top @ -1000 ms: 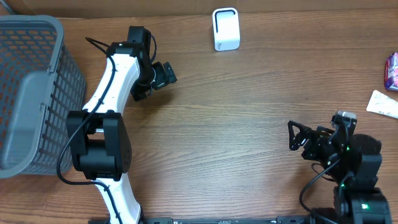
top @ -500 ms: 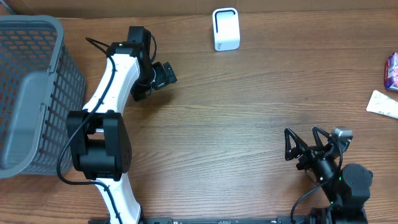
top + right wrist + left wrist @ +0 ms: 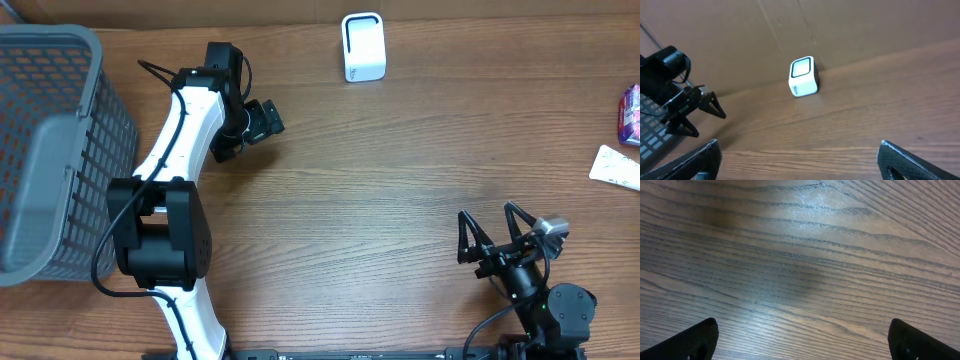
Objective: Scan the item barcode
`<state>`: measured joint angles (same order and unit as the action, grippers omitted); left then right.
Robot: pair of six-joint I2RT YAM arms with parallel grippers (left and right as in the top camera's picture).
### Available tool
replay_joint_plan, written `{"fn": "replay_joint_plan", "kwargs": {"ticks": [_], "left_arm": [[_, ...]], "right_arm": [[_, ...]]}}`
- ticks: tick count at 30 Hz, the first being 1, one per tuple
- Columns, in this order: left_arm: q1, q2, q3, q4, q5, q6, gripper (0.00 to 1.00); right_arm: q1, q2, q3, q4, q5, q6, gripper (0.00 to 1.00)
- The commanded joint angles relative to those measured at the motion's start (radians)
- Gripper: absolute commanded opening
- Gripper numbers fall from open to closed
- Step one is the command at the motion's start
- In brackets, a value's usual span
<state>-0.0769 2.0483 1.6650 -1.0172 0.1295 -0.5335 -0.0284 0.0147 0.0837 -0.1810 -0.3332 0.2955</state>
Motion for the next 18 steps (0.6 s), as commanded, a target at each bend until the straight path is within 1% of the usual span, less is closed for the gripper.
{"fn": "replay_joint_plan", "kwargs": {"ticks": [1, 7, 10, 15, 18], "left_arm": [[-0.002, 0.005, 0.006, 0.001, -0.007, -0.017, 1.00], [-0.002, 0.005, 0.006, 0.001, -0.006, -0.017, 1.00], [-0.002, 0.005, 0.006, 0.001, -0.006, -0.017, 1.00], [-0.002, 0.005, 0.006, 0.001, -0.006, -0.017, 1.00], [-0.002, 0.005, 0.006, 0.001, -0.007, -0.017, 1.00]], "right_arm": [[0.019, -0.013, -0.021, 0.029, 0.043, -0.009, 1.00], [0.037, -0.013, -0.039, 0.103, 0.145, -0.010, 1.00], [0.037, -0.013, -0.077, 0.205, 0.167, -0.018, 1.00], [0.037, -0.013, -0.076, 0.206, 0.205, -0.040, 1.00], [0.037, -0.013, -0.076, 0.174, 0.236, -0.042, 1.00]]}}
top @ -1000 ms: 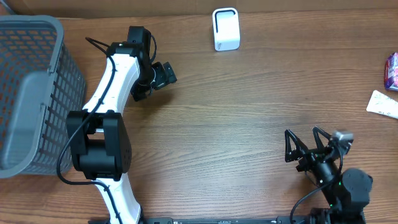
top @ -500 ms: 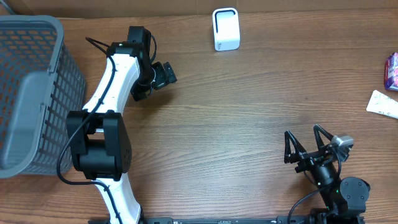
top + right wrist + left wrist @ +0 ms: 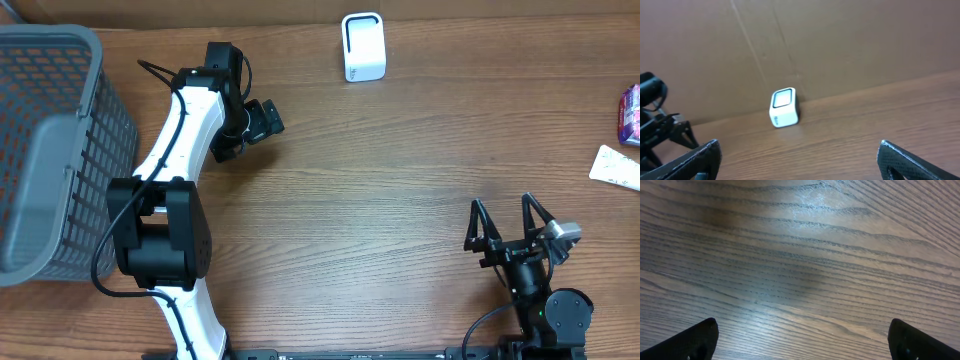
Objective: Scan the item barcode
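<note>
A white barcode scanner (image 3: 362, 46) stands at the table's far edge, also seen in the right wrist view as a white scanner (image 3: 784, 107) against the brown wall. A pink packet (image 3: 630, 113) and a white packet (image 3: 615, 166) lie at the right edge. My left gripper (image 3: 268, 120) is open over bare wood, left of the scanner; its fingertips (image 3: 695, 340) stand wide apart with nothing between them. Near the front right, my right gripper (image 3: 510, 225) is open and empty, pointing toward the far side.
A grey plastic basket (image 3: 50, 150) fills the left side of the table. The brown cardboard wall (image 3: 840, 45) runs along the far edge behind the scanner. My left arm (image 3: 185, 130) reaches from the front left toward the back.
My right gripper has turned and shifted a little to the right near the front edge; in its view the scanner now sits lower and further left. The left arm has not moved.
</note>
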`<state>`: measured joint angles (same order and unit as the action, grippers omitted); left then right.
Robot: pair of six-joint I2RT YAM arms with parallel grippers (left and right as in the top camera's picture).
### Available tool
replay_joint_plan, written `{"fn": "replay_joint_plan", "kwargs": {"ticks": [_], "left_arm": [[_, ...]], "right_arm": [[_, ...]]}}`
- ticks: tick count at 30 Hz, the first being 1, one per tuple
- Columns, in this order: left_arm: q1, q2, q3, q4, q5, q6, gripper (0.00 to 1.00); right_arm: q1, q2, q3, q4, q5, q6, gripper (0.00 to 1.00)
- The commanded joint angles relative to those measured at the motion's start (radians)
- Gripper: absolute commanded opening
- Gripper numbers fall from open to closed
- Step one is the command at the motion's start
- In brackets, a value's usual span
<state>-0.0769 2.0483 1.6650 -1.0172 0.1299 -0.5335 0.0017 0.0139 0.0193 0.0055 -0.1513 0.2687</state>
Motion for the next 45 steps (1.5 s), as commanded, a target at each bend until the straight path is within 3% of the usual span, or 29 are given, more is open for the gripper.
{"fn": "replay_joint_plan", "kwargs": {"ticks": [1, 15, 45], "left_arm": [[-0.002, 0.005, 0.006, 0.001, -0.007, -0.017, 1.00], [-0.002, 0.005, 0.006, 0.001, -0.007, -0.017, 1.00], [-0.001, 0.005, 0.006, 0.001, -0.007, -0.017, 1.00]], "right_arm": [[0.006, -0.012, -0.011, -0.031, 0.072, -0.016, 1.00], [0.008, -0.011, -0.011, -0.090, 0.117, -0.192, 1.00], [0.010, -0.011, -0.011, -0.089, 0.106, -0.209, 1.00]]}}
